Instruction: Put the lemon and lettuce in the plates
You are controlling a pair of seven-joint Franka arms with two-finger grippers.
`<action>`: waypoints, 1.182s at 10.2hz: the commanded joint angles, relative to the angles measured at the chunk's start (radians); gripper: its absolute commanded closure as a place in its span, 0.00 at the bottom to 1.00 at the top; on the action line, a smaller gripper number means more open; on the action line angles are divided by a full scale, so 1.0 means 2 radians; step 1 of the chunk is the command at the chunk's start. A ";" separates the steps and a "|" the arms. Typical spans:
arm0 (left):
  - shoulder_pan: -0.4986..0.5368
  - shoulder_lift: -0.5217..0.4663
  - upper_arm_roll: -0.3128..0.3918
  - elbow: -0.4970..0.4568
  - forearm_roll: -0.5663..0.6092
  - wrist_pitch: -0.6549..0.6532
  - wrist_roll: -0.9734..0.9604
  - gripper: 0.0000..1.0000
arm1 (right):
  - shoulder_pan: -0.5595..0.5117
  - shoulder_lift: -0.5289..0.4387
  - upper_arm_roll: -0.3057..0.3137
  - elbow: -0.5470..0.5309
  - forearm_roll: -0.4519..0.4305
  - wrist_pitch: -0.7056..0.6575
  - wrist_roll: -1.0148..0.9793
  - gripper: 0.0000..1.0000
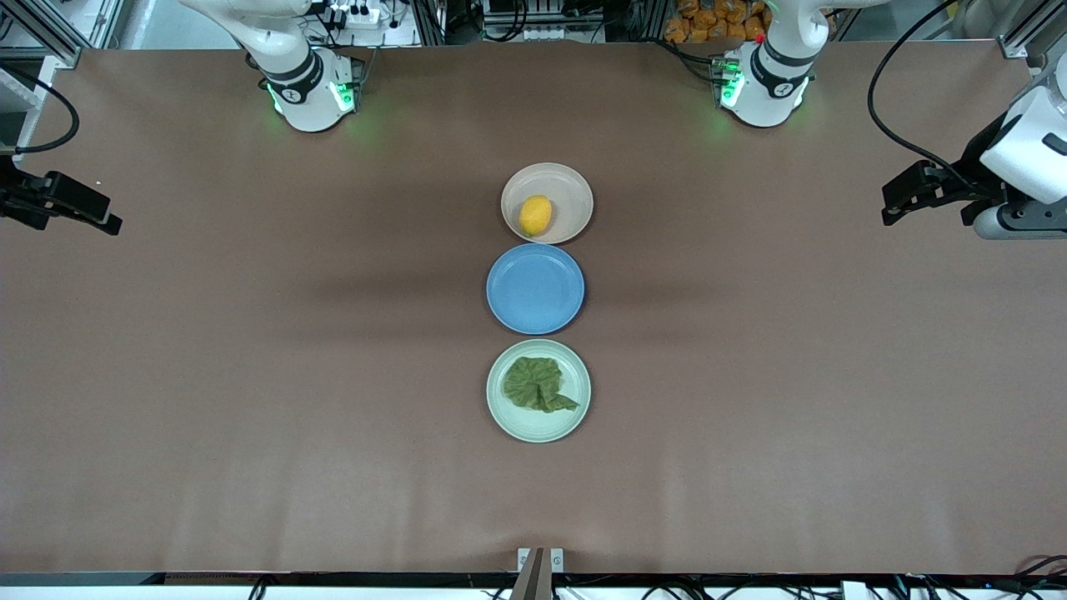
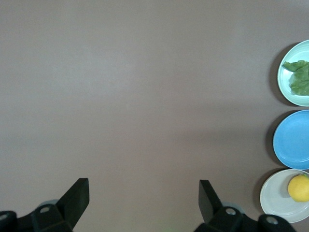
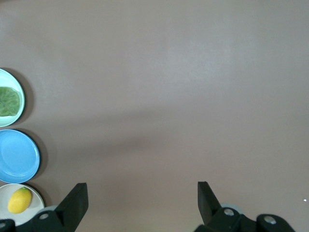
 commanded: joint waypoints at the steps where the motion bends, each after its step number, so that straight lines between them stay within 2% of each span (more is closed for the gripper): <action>1: 0.004 -0.007 0.002 -0.001 -0.006 -0.007 0.012 0.00 | -0.018 -0.015 0.001 -0.025 -0.009 0.009 0.000 0.00; 5: 0.004 -0.007 0.003 -0.001 -0.004 -0.006 0.012 0.00 | -0.012 -0.019 -0.009 -0.047 -0.011 0.012 0.004 0.00; 12: 0.006 -0.006 0.005 -0.001 -0.003 -0.006 0.012 0.00 | -0.006 -0.014 -0.005 -0.040 -0.017 0.059 0.004 0.00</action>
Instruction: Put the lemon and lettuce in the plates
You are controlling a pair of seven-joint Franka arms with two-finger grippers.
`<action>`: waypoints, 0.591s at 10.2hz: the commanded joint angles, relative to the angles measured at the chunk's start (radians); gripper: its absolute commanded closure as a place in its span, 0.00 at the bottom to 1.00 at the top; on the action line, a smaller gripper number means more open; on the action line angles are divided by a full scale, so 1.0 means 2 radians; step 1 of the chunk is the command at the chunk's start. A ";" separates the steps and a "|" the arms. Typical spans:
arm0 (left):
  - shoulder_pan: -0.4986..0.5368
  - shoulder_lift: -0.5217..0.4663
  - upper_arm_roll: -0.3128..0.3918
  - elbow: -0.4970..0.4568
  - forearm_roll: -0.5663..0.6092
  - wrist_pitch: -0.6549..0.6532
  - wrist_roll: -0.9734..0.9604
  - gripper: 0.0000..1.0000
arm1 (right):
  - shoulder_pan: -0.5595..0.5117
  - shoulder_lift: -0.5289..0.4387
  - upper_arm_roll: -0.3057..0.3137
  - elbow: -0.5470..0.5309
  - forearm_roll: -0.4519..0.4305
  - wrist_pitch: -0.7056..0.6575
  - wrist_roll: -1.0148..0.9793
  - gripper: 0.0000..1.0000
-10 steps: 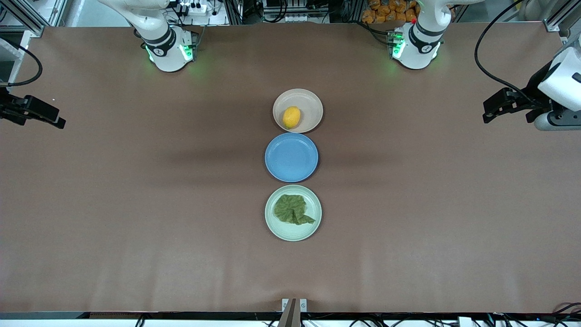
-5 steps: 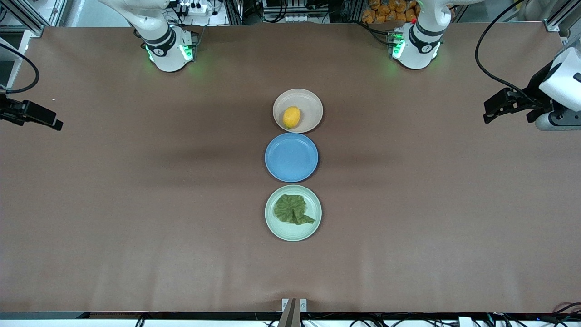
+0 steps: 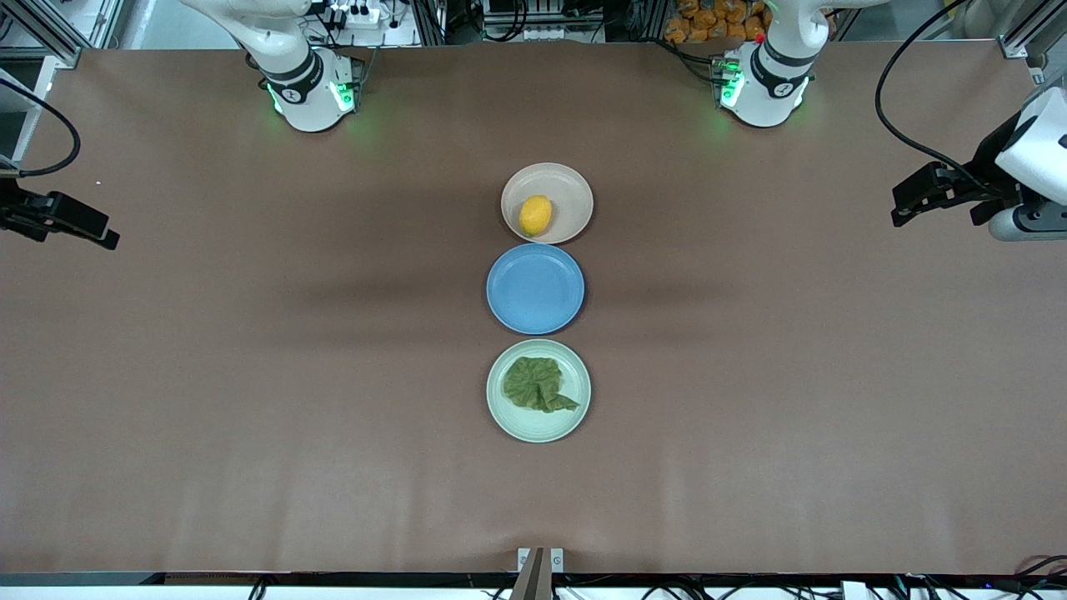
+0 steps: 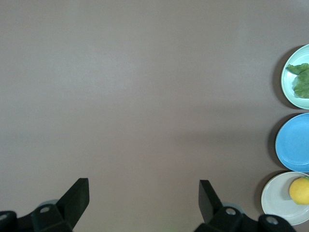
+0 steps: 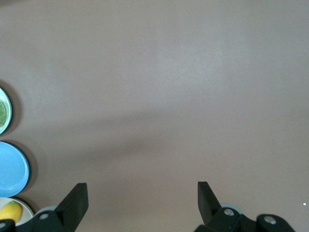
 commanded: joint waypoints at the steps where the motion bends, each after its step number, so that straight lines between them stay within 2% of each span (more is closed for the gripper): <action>1: 0.003 -0.003 0.001 -0.001 0.000 -0.006 0.012 0.00 | 0.001 -0.012 0.001 -0.010 -0.010 0.023 0.004 0.00; 6: 0.003 -0.003 0.003 -0.001 -0.001 -0.007 0.010 0.00 | 0.001 -0.011 0.002 -0.012 -0.010 0.043 0.005 0.00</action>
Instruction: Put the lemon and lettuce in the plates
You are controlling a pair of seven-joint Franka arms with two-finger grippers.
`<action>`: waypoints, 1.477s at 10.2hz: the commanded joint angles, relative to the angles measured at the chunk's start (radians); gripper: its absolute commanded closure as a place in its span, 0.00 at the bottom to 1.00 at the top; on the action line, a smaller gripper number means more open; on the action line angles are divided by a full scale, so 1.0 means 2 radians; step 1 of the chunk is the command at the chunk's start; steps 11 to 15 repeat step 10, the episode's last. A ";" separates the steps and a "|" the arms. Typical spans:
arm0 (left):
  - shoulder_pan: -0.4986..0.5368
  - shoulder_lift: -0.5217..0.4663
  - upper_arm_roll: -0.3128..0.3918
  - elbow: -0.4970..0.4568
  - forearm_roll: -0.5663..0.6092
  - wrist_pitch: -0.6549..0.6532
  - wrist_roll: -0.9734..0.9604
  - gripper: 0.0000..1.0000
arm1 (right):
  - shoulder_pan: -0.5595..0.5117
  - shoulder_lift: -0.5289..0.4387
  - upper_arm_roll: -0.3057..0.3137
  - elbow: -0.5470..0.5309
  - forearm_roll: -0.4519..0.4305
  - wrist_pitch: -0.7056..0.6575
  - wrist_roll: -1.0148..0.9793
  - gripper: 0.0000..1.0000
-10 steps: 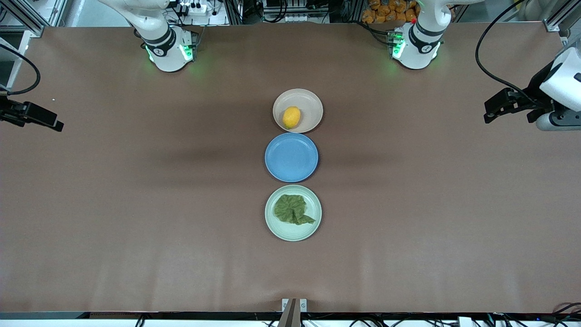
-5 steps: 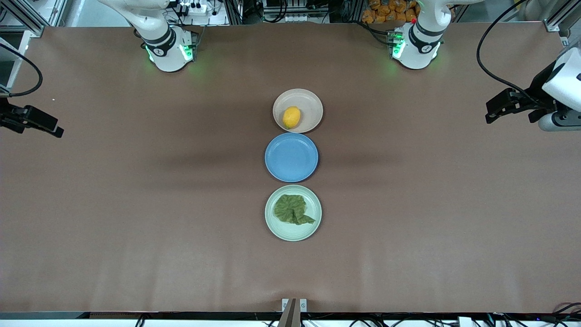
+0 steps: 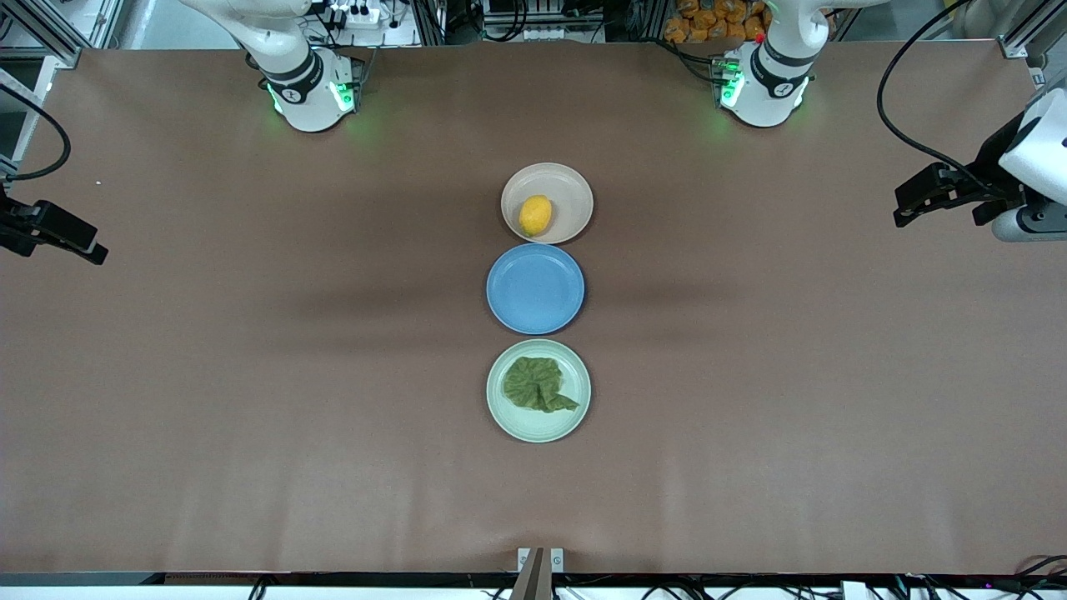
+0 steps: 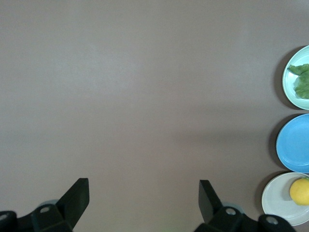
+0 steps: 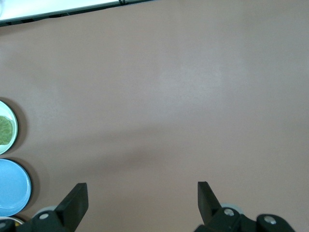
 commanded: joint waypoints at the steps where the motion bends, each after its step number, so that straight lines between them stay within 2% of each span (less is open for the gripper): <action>1: 0.002 -0.003 0.001 0.000 -0.002 -0.006 0.010 0.00 | 0.000 -0.013 0.002 -0.014 -0.010 0.009 0.005 0.00; 15: 0.001 -0.004 0.007 0.004 -0.003 -0.006 0.010 0.00 | 0.000 -0.016 0.000 -0.036 -0.011 0.030 0.005 0.00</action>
